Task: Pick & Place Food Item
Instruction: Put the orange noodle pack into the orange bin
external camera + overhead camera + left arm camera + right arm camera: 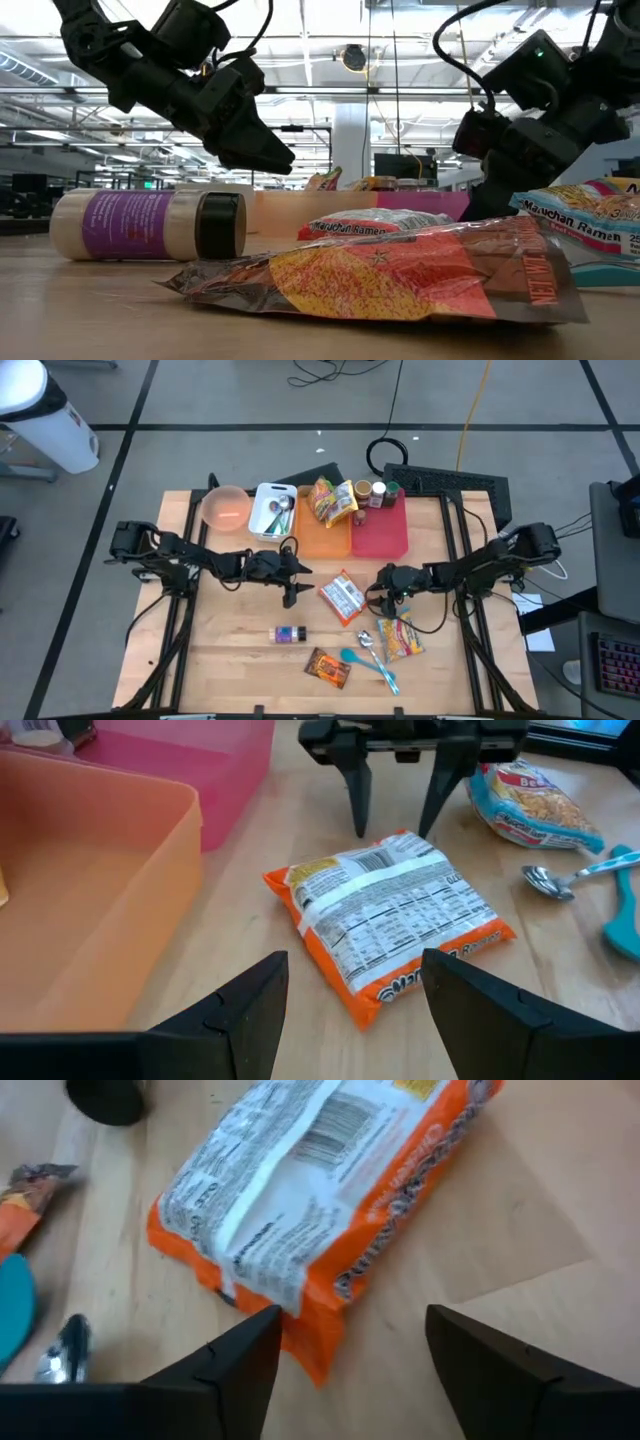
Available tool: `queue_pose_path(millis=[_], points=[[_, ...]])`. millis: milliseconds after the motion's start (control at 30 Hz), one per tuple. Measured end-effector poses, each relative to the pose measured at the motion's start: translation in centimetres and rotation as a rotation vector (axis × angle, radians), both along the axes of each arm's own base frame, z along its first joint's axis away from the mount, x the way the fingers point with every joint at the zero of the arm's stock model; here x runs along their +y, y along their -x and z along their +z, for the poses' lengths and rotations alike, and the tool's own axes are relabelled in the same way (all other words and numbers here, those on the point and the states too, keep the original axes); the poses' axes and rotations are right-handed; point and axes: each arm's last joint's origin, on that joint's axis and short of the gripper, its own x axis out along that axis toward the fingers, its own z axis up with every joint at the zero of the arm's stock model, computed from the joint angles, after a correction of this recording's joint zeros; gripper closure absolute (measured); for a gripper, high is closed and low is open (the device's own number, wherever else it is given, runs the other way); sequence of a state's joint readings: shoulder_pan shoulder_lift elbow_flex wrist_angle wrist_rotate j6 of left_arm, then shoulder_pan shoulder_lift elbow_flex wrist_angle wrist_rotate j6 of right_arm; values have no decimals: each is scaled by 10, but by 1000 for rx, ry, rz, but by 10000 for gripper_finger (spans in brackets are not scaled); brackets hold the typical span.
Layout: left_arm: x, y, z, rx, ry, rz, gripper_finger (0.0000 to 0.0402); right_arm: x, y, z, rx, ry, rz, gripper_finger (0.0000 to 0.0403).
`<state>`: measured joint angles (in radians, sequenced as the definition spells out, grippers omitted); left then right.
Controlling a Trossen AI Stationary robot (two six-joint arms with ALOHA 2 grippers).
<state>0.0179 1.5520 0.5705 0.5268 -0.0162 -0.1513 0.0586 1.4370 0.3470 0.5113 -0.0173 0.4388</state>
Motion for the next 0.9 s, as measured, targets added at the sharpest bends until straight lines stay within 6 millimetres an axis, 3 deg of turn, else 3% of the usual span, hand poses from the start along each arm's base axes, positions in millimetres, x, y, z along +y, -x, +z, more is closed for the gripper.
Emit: queue_pose_path(millis=[200,333,500,667,900], points=[[2,-1,2,-17,1,-17,163,1,-5,-6,-18,-10,10,223],[2,-1,2,-29,16,-43,163,1,-7,-5,-55,-11,20,291],[-2,-6,8,-45,61,-109,163,4,-15,10,-228,-58,87,388],[-15,-21,28,-29,22,-204,163,9,-21,29,-431,-69,108,399],[-47,-40,77,194,-204,-211,163,13,-38,52,-559,-66,112,402]])
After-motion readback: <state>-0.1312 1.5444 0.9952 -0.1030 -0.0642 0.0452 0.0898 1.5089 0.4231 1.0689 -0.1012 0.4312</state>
